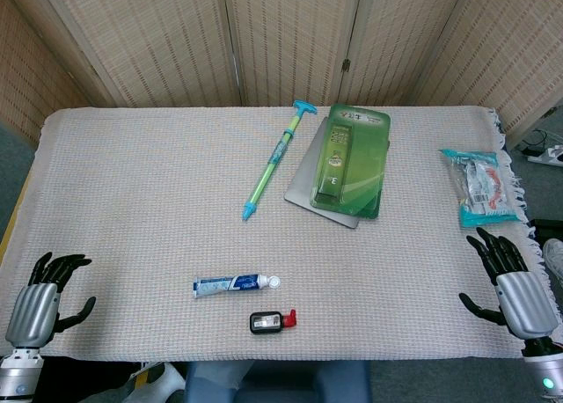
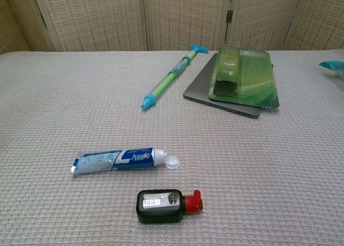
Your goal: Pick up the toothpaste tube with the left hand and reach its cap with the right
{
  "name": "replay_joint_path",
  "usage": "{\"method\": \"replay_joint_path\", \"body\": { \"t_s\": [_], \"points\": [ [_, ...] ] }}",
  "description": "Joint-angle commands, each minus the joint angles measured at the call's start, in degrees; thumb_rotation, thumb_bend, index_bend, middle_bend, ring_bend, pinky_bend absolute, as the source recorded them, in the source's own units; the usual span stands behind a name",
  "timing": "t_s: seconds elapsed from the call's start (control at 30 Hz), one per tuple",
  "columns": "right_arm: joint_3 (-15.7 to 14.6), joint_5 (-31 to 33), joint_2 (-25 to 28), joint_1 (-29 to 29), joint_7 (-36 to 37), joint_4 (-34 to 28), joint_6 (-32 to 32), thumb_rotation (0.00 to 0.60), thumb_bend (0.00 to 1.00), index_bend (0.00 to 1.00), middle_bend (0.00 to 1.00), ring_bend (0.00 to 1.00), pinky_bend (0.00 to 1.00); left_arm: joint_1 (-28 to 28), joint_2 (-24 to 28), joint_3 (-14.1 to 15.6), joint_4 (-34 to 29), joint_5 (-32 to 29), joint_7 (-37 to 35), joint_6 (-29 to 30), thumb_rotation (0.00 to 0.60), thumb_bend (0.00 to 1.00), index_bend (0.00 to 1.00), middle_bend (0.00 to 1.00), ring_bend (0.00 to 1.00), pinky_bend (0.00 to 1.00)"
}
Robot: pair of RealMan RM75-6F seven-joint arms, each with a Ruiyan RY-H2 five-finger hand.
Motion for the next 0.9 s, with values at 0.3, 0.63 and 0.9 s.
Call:
{"method": "replay_joint_path", "body": {
  "t_s": [0.3,0.63,0.9],
  "points": [
    [0.1,-0.2,0.2,0.9,0.4,0.3,-1.3,0.6,0.31,0.0,0.0,0.0,0.0,0.2,-2.2,-1.6,4.0,-1.3,17.1,3.0,0.6,0.38,0.26,0.24,0.19,0.0],
    [0.1,-0.1,0.3,1.1,0.6,0.3,-1.4,0.6,0.31,0.0,0.0,0.0,0.0,-1.0,-2.4,-1.4,3.1,-2.0,19.5,0.3,0.6,0.38,0.26,0.24,0.17,0.0],
    [0.3,0.3,0.5,1.1,0.8,0.4,-1.2,0.6,0.31,0.0,0.0,0.0,0.0,-7.0,-1.6,-0.9,1.6,3.0,6.4,-7.9,0.6,0.38,0.26,0.24,0.18,0.0]
  ]
}}
